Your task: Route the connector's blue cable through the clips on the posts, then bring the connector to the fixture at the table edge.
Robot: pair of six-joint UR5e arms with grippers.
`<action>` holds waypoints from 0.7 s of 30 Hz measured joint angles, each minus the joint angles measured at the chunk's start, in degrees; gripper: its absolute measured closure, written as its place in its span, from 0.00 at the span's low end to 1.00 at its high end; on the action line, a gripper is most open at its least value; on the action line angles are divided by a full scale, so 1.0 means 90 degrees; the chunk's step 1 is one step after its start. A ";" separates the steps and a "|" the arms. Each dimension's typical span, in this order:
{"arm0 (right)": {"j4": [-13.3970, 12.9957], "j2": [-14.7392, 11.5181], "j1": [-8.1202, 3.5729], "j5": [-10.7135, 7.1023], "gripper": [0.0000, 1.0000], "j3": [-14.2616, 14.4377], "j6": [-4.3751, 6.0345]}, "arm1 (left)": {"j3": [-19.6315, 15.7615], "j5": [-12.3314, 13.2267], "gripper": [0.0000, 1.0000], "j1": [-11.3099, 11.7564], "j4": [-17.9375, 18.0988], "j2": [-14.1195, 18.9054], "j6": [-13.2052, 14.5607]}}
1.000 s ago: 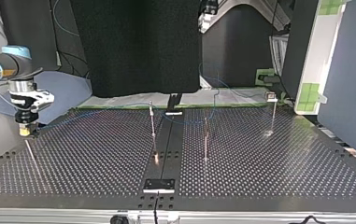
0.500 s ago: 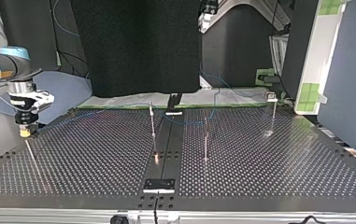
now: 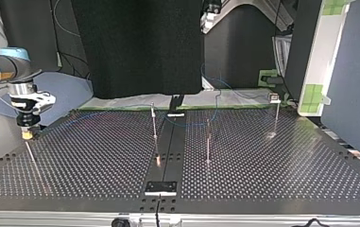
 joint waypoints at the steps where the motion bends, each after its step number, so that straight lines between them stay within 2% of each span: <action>1: 0.0002 0.0001 -0.0003 -0.0016 1.00 -0.0001 0.0002 | 0.0000 0.0000 0.00 -0.0002 0.0000 -0.0029 0.0003; 7: 0.0044 0.0009 -0.0025 -0.0112 1.00 -0.0046 0.0016 | 0.0001 -0.0002 0.00 -0.0007 0.0002 -0.0215 0.0035; 17: 0.0115 0.0120 -0.0046 -0.0134 1.00 -0.0109 -0.0003 | -0.0004 0.0000 0.00 -0.0009 -0.0021 0.0138 0.0032; 21: 0.0112 0.0150 -0.0047 -0.0144 1.00 -0.0120 -0.0018 | -0.0001 -0.0010 0.00 -0.0016 -0.0023 0.0126 0.0046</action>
